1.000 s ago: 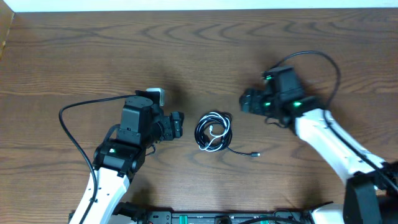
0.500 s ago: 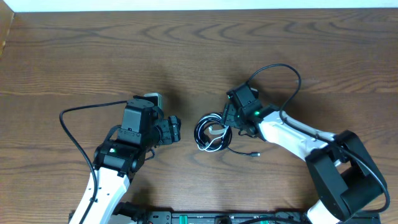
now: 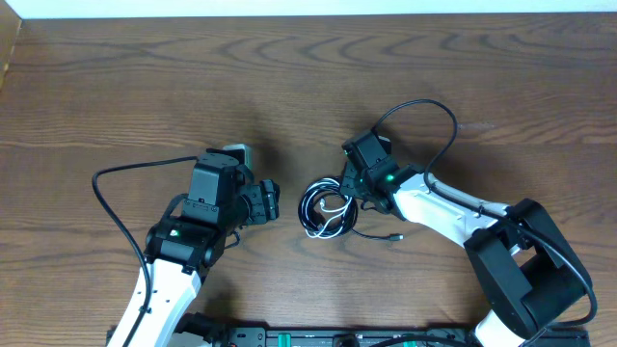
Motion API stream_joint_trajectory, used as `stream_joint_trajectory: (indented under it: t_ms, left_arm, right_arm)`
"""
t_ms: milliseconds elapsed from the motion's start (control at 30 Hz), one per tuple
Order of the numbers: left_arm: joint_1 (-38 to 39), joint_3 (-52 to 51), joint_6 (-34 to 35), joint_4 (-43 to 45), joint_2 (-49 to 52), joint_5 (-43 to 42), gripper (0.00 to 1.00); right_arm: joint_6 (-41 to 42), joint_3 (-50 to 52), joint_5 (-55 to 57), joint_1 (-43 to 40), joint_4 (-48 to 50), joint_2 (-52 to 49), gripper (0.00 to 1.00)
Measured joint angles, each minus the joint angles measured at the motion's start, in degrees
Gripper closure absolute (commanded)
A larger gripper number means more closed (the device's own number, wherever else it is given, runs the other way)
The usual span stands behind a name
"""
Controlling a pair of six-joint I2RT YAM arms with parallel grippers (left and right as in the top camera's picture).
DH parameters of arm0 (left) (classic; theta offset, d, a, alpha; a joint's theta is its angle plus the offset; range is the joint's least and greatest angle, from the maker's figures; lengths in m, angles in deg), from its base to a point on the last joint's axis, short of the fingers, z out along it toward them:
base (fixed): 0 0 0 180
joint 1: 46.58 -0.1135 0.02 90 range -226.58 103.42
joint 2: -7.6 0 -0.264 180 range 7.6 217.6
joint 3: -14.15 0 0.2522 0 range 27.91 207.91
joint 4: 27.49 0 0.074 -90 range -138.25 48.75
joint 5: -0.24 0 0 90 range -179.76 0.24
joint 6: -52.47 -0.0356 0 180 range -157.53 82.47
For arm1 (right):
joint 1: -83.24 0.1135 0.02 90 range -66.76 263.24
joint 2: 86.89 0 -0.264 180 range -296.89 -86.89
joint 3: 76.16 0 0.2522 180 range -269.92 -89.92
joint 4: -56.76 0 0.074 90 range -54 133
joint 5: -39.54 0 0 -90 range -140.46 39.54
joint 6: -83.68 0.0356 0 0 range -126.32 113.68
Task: Untangle cables
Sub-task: 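Lower the right gripper onto the cable bundle and close on it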
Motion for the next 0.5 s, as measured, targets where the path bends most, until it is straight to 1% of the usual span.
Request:
stream_joint_trajectory:
  t_ms: [133,167,233,333,400,500]
  left_arm:
    - [0.0,0.0,0.02,-0.02,0.0,-0.02,0.24]
    - [0.0,0.0,0.02,-0.02,0.0,-0.02,0.24]
    - [0.0,0.0,0.02,-0.02,0.0,-0.02,0.23]
    - [0.0,0.0,0.02,-0.02,0.0,-0.02,0.23]
    - [0.0,0.0,0.02,-0.02,0.0,0.0,0.24]
    - [0.0,0.0,0.02,-0.02,0.0,-0.02,0.23]
  right_arm:
    - [-1.27,-0.7,-1.07,0.0,-0.26,-0.07,0.49]
    - [-1.79,-1.25,-1.46,0.0,-0.39,-0.09,0.48]
    - [-3.32,-2.82,-2.27,0.0,-0.92,-0.09,0.5]
    - [-4.61,-5.57,-2.91,0.0,-2.38,-0.04,0.58]
    - [-5.11,-6.71,-3.15,0.0,-3.37,0.15,0.59]
    - [-5.18,-7.1,-3.67,0.0,-4.68,0.76,0.64]
